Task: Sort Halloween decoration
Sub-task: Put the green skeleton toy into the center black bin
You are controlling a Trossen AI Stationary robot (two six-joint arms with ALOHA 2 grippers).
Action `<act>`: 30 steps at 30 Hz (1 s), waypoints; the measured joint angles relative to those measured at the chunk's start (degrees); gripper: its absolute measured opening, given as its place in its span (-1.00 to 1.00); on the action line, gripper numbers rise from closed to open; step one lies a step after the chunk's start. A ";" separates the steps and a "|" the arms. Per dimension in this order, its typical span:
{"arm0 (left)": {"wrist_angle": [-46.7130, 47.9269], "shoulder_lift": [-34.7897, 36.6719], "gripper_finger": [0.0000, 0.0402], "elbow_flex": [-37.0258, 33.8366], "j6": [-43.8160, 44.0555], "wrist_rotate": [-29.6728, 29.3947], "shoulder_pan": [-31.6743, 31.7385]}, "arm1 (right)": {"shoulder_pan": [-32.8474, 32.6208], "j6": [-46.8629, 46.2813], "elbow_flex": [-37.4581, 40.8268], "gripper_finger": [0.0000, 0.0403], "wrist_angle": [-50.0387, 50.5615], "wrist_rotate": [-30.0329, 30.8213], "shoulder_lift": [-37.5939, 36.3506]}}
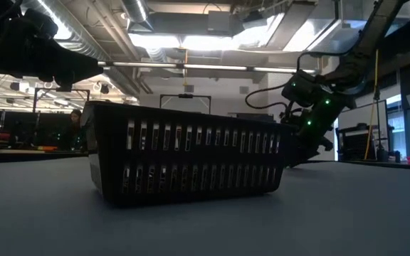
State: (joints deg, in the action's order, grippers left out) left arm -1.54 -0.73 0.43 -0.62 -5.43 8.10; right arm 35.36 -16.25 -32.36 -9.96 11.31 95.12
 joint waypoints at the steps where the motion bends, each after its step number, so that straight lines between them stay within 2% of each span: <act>1: 0.00 0.00 -0.06 -0.02 0.00 0.00 0.02 | -0.16 0.13 0.00 -0.41 -0.09 -0.04 -0.01; 6: 0.00 0.00 -0.06 -0.01 0.00 0.00 0.02 | -0.12 2.36 -1.16 -0.86 0.64 -2.82 -0.01; 8: 0.02 0.00 -0.06 -0.02 0.00 0.00 0.00 | -0.10 3.24 -1.89 -0.96 1.36 -3.53 -0.60; 10: 0.00 0.00 -0.06 -0.02 0.00 -0.02 0.00 | -0.10 4.72 -2.39 -0.97 2.44 -3.73 -1.50; 14: 0.00 -0.01 -0.06 -0.02 0.00 0.00 0.01 | -0.10 6.24 -3.82 -0.81 6.12 -3.36 -4.54; 20: 0.02 -0.02 -0.06 -0.02 0.00 0.04 0.02 | -0.14 5.42 -5.40 -0.38 6.58 -3.10 -5.84; 26: 0.01 -0.01 -0.06 -0.01 0.00 0.09 0.01 | -0.10 1.61 -5.57 0.02 5.21 -1.24 -2.35; 30: 0.00 -0.01 -0.06 -0.01 0.00 0.20 0.02 | -0.10 -0.44 -5.57 0.18 1.34 -0.28 1.93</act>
State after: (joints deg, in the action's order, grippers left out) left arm -1.54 -0.74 0.42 -0.62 -5.23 8.12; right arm 35.27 -16.69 -37.93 -8.61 11.03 97.05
